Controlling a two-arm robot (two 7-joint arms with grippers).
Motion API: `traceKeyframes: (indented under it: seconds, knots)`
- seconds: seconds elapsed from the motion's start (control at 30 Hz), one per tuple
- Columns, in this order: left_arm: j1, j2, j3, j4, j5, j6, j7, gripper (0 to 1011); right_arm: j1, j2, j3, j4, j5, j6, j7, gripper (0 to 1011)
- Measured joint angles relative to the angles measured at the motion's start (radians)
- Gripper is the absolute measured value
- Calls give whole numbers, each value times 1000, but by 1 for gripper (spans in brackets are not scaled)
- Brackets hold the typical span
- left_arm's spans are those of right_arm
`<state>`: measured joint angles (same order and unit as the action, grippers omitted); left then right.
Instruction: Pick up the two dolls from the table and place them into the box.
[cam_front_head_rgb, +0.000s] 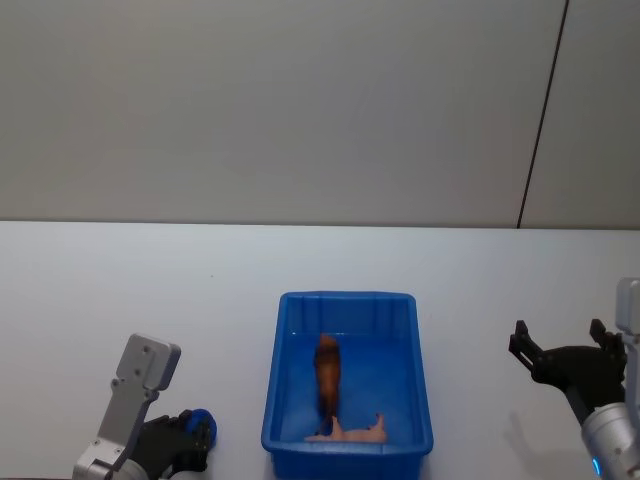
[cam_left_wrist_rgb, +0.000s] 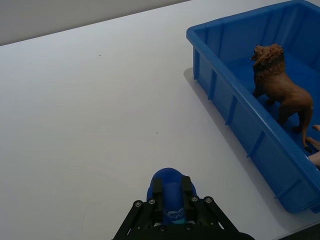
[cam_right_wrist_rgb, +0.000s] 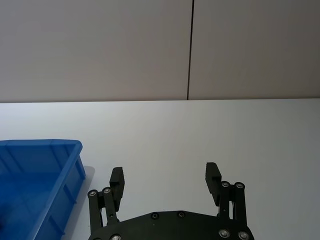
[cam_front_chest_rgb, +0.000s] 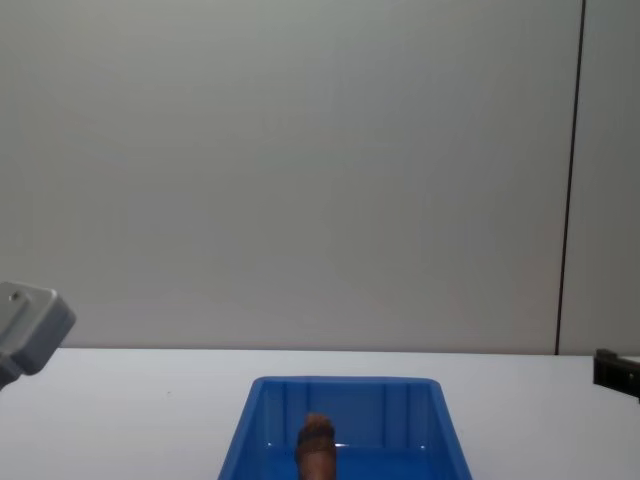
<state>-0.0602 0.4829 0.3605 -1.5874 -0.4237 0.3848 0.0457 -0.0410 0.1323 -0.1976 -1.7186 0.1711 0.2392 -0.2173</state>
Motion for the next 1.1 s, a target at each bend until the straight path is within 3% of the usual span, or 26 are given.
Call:
traceKeyframes:
  seconds: [0.67,1.1]
  knots:
    - [-33,-1,-14,-97,90,-19,-34,108,0,0,0,0,0,0,0,1001]
    - [-89,-9,-22,-134,141,-89,-179,75,0,0,0,0,0,0,0,1001]
